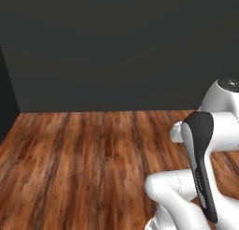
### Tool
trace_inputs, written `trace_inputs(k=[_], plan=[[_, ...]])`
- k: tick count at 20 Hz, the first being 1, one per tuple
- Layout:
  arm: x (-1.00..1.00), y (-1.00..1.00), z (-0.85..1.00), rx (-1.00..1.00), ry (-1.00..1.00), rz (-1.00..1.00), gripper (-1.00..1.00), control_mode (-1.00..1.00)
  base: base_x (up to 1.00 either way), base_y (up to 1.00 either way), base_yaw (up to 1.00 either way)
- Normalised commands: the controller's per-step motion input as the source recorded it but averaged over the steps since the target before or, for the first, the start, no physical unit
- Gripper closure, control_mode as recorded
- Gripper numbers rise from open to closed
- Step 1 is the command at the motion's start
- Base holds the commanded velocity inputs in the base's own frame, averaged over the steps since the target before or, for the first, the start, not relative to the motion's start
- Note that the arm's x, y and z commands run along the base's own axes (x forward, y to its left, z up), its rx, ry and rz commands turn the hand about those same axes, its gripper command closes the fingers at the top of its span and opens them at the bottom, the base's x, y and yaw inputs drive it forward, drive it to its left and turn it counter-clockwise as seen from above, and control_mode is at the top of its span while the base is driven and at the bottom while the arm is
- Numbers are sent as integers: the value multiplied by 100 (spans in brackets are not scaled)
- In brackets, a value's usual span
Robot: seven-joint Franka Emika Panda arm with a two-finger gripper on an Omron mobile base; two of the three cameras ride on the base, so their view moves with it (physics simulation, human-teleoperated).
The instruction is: Place the sponge inside the microwave to prepare for sanitizing.
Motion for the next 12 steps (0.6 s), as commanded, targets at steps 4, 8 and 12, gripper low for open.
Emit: trace_inputs(k=[4, 8, 12], plan=[[0, 0, 0, 0, 0, 0, 100, 100, 34, 43, 46], [0, 0, 0, 0, 0, 0, 100, 100, 22, 38, 55], [0, 0, 0, 0, 0, 0, 100, 100, 31, 4, 64]])
